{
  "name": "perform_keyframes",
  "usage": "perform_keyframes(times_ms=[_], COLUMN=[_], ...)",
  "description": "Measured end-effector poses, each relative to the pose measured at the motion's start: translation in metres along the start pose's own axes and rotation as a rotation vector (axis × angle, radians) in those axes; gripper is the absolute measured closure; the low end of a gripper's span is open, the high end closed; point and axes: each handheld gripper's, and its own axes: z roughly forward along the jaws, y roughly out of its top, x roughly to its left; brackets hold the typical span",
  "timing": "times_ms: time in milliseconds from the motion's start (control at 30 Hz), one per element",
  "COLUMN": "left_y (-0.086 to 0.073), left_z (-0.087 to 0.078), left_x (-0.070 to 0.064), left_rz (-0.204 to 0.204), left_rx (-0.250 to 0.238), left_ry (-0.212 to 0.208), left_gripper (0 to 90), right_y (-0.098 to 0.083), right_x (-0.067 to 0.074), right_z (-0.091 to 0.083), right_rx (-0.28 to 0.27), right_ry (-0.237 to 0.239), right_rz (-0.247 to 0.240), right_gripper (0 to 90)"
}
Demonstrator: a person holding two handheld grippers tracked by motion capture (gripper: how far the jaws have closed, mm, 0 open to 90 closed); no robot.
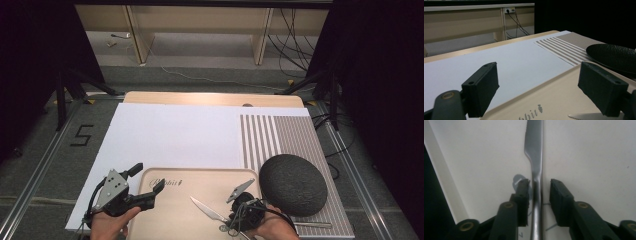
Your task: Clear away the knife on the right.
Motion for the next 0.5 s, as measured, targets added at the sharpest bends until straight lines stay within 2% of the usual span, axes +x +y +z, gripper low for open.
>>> perform_keyframes(times_ms=[100, 167, 333, 500], left_y=[0.000, 0.000, 0.000, 0.000], left_z=[0.000, 0.001, 0.000, 0.000], left_x=[0.000, 0.000, 0.000, 0.000], left_rz=[-0.001, 0.000, 0.002, -0.002], left_rx=[0.001, 0.003, 0.001, -0.002], left_ry=[0.000, 0.000, 0.000, 0.000], left_gripper=[16.0, 16.0, 16.1, 16.1], right_y=[0.003, 0.005, 0.010, 0.011], right_x=[0.004, 0.010, 0.024, 0.033], right_z=[-0.002, -0.001, 0.011, 0.018], right_rx=[-0.068, -0.088, -0.041, 0.011], right_ry=[-0.006, -0.003, -0.050, -0.135], right_rz=[-0.043, -0.086, -0.184, -0.276], right_gripper=[62.9, 64.1, 75.1, 85.1])
